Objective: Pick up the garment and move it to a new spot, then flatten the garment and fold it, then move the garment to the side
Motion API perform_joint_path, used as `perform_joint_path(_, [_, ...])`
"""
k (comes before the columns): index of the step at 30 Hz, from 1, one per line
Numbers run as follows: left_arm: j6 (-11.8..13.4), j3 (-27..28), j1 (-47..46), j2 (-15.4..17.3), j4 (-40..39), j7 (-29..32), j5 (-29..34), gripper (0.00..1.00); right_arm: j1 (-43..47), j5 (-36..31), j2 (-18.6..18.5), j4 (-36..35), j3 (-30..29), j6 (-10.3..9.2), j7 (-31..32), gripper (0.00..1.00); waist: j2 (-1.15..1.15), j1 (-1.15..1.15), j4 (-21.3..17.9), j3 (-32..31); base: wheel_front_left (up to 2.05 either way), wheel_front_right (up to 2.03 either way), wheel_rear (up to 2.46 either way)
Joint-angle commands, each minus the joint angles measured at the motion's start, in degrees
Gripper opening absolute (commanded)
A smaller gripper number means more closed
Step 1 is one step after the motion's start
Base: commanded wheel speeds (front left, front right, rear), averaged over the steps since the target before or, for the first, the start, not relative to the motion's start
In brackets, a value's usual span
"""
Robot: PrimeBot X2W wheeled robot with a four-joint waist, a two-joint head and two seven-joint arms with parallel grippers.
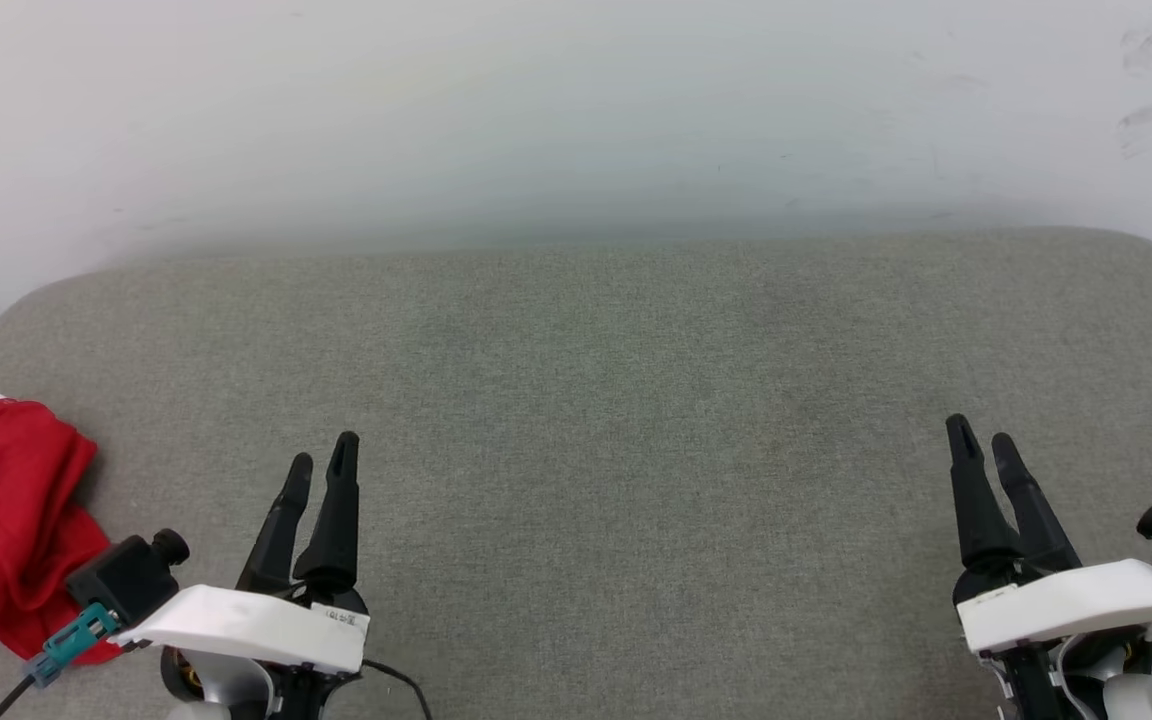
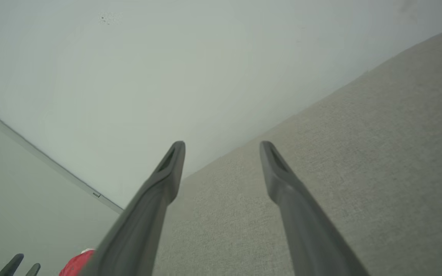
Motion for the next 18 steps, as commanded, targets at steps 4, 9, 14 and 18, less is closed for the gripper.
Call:
perform_joint_path(4, [-0.2, 1.4, 0.2, 0.2, -0.9, -1.2, 6.5, 1.0, 0.2, -7.2, 0.2, -1.7, -0.3, 0.01, 0.4, 1.0, 0.0, 0.0, 0.0, 0.0, 0.0, 0.0, 0.0])
perform_joint_path(9, [-0.2, 2.5, 0.5, -0.2, -0.8, -1.8, 11.0, 1.0, 0.5, -11.7, 0.3, -2.1, -0.6, 0.01, 1.0, 1.0, 0.0, 0.0, -0.1, -0.1, 0.0, 0.0, 0.0])
perform_joint_path(14, [-0.2, 3.0, 0.8, 0.0, -0.2, -2.6, 16.3, 1.0, 0.9, -16.5, 0.4, -2.6, -0.8, 0.01, 1.3, 1.0, 0.0, 0.0, -0.2, -0.2, 0.0, 0.0, 0.0])
perform_joint_path(18, [0.0, 3.4, 0.9, 0.1, 0.1, -3.2, 20.1, 1.0, 1.1, -19.6, 0.4, -3.0, -0.8, 0.01, 1.2, 1.0, 0.0, 0.0, -0.3, -0.2, 0.0, 0.0, 0.0])
